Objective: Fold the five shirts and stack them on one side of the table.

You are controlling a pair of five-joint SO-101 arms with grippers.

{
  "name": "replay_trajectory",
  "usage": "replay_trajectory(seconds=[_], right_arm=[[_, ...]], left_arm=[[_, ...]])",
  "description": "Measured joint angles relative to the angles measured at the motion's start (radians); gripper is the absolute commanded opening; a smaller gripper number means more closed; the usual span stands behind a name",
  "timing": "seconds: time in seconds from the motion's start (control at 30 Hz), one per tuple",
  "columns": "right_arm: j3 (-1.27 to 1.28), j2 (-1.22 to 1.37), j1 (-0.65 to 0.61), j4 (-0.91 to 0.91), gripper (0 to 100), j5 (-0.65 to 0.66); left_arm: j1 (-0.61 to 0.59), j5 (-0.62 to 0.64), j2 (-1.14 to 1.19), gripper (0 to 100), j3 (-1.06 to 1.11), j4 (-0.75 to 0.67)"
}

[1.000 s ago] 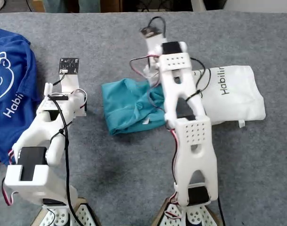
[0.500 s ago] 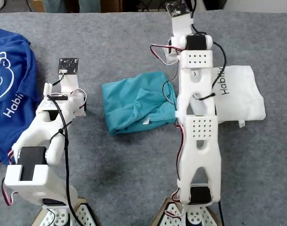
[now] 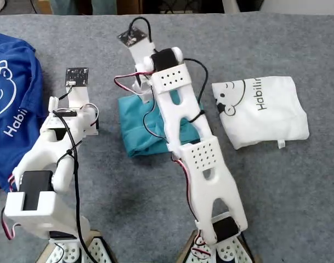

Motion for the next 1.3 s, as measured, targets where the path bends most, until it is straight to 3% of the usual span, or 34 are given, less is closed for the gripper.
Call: replay_trajectory(seconds=[0.5,0.73,1.03,1.3], right_arm=[[0.31,-0.012,0.092,0.005,1.5,0.0],[0.62,-0.207,0.106,0.005,1.5,0.0],[0.736,-0.364,0.265,0.003,1.5,0.0],[0.911,-0.391,0.318,0.003,1.5,-0.009]], left_arm=[[-0.009,0.0,0.0,3,-0.003,0.006],[-0.009,0.0,0.0,3,-0.003,0.006],[-0.009,0.0,0.0,3,-0.003,0.006],[-0.009,0.0,0.0,3,-0.003,0.006]])
